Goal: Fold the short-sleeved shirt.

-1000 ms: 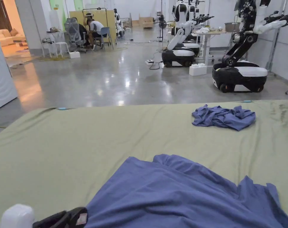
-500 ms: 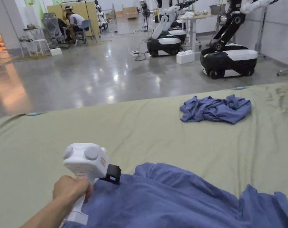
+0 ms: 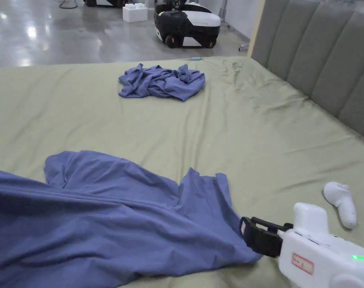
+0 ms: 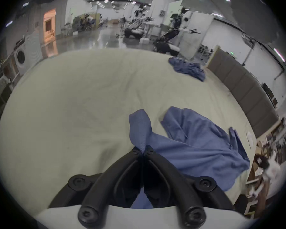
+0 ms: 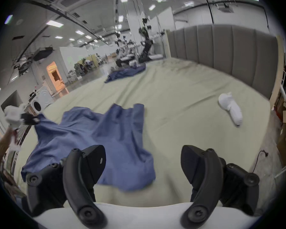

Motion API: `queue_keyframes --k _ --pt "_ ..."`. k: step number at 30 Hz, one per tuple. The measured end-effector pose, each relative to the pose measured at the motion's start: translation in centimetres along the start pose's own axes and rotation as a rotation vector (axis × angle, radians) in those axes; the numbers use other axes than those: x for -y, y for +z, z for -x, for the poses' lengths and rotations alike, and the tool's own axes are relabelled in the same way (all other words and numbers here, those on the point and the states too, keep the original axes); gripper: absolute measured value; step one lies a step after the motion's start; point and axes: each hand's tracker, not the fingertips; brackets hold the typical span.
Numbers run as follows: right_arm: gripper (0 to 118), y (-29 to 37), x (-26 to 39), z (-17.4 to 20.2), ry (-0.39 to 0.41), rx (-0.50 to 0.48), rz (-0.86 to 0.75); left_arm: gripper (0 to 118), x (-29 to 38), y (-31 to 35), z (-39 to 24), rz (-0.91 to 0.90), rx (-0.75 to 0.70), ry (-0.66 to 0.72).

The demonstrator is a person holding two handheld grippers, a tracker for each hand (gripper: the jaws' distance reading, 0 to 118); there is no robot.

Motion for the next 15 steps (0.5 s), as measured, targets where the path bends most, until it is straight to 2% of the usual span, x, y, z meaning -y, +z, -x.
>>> queue_keyframes --k 1,2,3,4,5,6,7,8,9,11,15 --pt "97 -2.1 -0.3 0.0 0.041 0.007 0.04 0 0.7 1.6 -0.2 -0.002 0.018 0.003" --pt "72 -3.9 -0.5 0.0 0.064 0.016 0.107 0 1.3 2.9 -0.3 -0.008 0.042 0.009" --pt "20 -5.5 -0.2 0.1 0.092 0.016 0.186 0 2.1 4.3 -0.4 -0.025 0.05 0.027" --pt "3 -6.3 0.3 0.2 0.091 -0.026 0.229 0 2.7 5.0 0.6 -0.03 0.056 0.052" --pt "3 -6.4 0.8 -0.1 0.049 0.006 0.23 0 3.3 5.9 0.7 -0.031 0.076 0.078" --pt "3 -5.5 0.7 -0.3 -0.01 -0.034 0.17 0 4.2 7.0 0.9 -0.051 0.093 0.09" --pt "3 -5.0 0.4 -0.2 -0.002 -0.07 0.199 0 4.8 7.9 0.9 -0.063 0.093 0.085" --pt "3 -3.9 -0.1 -0.1 -0.028 -0.107 0.171 0 5.4 8.8 1.3 -0.076 0.089 0.091" --pt "3 -2.7 -0.8 0.2 -0.028 -0.113 0.119 0 5.8 9.9 1.7 -0.101 0.1 0.101" --pt "3 -0.6 -2.8 1.6 0.02 -0.158 0.086 0 5.9 12.1 2.3 -0.151 0.143 0.139" --pt "3 4.7 -7.5 5.0 0.063 -0.272 -0.058 0 5.4 18.0 1.4 -0.239 0.124 0.126"
